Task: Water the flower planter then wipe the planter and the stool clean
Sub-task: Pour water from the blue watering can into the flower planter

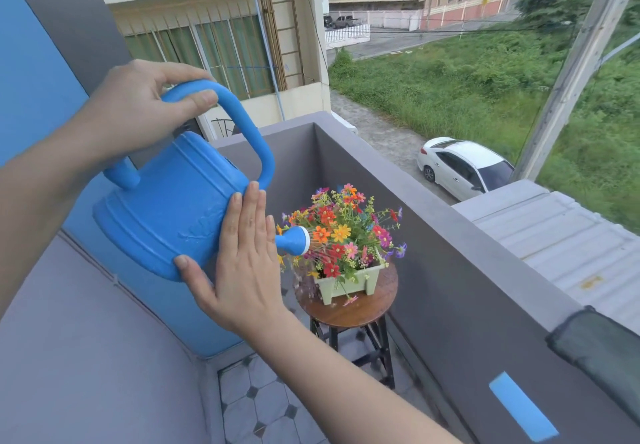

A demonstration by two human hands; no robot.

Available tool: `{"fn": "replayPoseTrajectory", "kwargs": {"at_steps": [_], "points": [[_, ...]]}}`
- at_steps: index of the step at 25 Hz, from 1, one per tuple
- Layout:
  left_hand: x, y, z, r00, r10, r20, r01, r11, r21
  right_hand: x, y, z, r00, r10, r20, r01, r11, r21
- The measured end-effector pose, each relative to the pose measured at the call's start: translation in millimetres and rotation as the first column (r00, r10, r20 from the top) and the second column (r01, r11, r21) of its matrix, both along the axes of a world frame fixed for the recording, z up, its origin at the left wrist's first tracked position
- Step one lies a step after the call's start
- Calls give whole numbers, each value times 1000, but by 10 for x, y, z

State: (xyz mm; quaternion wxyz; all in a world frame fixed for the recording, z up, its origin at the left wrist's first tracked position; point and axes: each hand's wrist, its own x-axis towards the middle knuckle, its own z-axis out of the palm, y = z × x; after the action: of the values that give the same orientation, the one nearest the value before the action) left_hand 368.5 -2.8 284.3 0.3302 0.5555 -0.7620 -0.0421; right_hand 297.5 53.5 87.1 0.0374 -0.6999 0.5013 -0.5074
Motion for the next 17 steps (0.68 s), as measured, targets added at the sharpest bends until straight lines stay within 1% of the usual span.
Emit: {"fn": "replayPoseTrajectory", "kwargs": {"at_steps": [3, 7, 11, 14, 17], "points": [[90, -40, 1, 1000, 0, -2, 0, 1000, -20, 69, -25, 15, 999, -28, 16, 28, 999, -22], [156, -93, -15, 996, 0, -90, -7, 998, -68, -28, -210, 37, 998, -43, -34, 41, 998, -55], [230, -106, -64, 989, 25, -149, -39, 994, -97, -103, -320, 74, 996, 17, -93, -18, 1000, -4], [302, -124, -91, 992, 39, -122, -49, 996, -75, 5, -269, 63, 995, 39, -90, -36, 999, 37], [313, -112, -81, 997, 28, -76, -32, 998, -46, 88, -175, 6, 997, 58, -47, -57, 998, 33]]}}
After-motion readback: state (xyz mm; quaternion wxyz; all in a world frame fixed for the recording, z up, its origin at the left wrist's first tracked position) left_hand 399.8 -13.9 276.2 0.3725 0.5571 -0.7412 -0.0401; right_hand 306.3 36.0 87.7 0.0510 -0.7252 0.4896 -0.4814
